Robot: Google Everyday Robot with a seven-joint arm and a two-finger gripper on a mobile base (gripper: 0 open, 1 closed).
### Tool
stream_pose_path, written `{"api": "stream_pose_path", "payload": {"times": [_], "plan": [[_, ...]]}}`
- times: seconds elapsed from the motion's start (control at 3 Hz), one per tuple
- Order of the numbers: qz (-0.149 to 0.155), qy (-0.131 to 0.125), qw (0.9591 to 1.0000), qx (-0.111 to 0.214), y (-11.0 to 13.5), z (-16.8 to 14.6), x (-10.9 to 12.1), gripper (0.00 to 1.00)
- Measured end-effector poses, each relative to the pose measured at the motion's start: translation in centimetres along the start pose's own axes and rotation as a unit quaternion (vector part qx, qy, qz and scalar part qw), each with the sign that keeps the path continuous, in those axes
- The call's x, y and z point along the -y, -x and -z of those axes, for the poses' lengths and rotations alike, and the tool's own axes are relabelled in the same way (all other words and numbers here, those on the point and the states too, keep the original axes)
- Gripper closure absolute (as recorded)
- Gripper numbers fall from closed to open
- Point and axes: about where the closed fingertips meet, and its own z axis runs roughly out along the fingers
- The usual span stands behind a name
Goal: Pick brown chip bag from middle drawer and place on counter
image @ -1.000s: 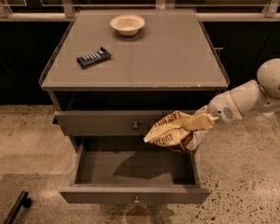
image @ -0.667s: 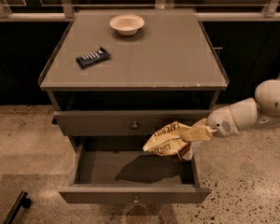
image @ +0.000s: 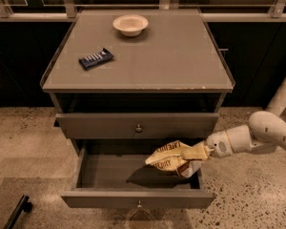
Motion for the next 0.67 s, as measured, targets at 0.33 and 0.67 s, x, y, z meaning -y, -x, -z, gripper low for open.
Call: {"api": "stream_pose_path", "payload": {"times": [0.33, 0.67], "plan": [[-0.028, -0.018, 0.9994, -0.009, -1.3, -0.9, 3.3, 1.00], [-0.073, -0.028, 0.9966, -0.027, -4.2, -1.4, 6.4, 1.00]]}}
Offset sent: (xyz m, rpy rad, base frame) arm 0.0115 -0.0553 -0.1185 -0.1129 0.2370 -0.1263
